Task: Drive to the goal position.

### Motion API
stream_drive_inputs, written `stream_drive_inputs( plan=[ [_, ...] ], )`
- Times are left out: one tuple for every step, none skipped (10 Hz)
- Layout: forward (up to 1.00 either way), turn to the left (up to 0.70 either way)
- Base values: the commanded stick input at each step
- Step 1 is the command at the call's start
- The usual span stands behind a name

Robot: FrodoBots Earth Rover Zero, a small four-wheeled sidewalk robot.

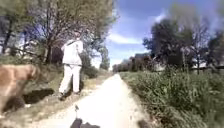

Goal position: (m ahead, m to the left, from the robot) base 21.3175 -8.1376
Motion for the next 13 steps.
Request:
stream_drive_inputs(
  plan=[
    [0.7, 0.0],
    [0.7, 0.0],
    [0.7, -0.09],
    [0.7, -0.3],
    [0.7, -0.07],
    [0.7, -0.02],
    [0.7, -0.22],
    [0.7, -0.32],
    [0.7, -0.04],
    [0.7, -0.02],
    [0.7, -0.28],
    [0.7, -0.01],
    [0.7, 0.0]
  ],
)
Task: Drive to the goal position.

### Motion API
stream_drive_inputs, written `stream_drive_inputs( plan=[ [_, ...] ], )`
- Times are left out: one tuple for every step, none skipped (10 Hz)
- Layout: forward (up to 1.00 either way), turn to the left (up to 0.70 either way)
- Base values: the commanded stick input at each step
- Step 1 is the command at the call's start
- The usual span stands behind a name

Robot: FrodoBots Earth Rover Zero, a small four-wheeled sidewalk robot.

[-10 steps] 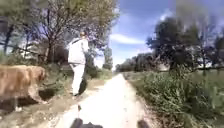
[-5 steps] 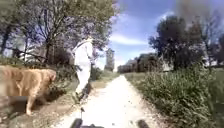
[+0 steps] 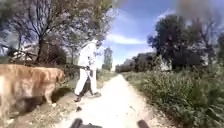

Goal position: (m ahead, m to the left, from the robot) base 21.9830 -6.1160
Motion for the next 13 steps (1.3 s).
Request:
stream_drive_inputs(
  plan=[
    [0.7, -0.09],
    [0.7, -0.28],
    [0.7, 0.0],
    [0.7, 0.0],
    [0.7, 0.0],
    [0.7, 0.0],
    [0.7, 0.0],
    [0.7, 0.0],
    [0.7, 0.0],
    [0.69, 0.0],
    [0.69, 0.0],
    [0.69, 0.0],
    [0.69, 0.0]
  ],
)
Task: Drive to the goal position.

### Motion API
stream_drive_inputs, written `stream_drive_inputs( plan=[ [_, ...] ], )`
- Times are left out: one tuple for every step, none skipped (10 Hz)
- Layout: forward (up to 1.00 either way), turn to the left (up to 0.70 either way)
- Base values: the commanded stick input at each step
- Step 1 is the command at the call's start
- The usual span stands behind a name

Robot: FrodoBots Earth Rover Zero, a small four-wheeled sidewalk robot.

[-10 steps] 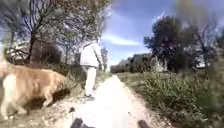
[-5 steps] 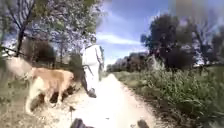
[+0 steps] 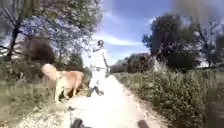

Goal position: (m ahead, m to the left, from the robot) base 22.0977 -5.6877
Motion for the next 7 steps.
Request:
stream_drive_inputs(
  plan=[
    [0.69, 0.0],
    [0.69, 0.0],
    [0.69, 0.0],
    [0.69, 0.0],
    [0.69, 0.0],
    [0.69, 0.0],
    [0.69, 0.0]
  ],
)
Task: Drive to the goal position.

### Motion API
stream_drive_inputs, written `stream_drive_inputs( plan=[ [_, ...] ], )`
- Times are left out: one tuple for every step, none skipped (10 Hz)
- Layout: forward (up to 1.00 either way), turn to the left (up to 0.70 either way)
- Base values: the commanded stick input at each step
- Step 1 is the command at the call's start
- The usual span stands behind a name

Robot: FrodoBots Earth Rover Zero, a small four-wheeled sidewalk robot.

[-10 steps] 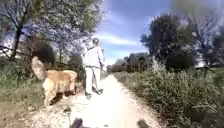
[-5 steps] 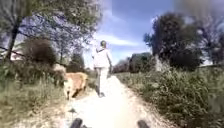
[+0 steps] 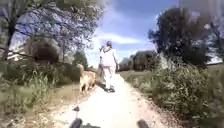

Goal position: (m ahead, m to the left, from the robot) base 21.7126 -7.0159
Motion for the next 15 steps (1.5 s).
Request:
stream_drive_inputs(
  plan=[
    [0.69, 0.0],
    [0.69, 0.0],
    [0.69, 0.0],
    [0.69, 0.0],
    [0.69, 0.0],
    [0.69, -0.25],
    [0.69, -0.25],
    [0.69, -0.01],
    [0.69, 0.0],
    [0.69, -0.21],
    [0.69, -0.23],
    [0.69, 0.0],
    [0.69, -0.04],
    [0.69, -0.34],
    [0.69, -0.25]
  ],
)
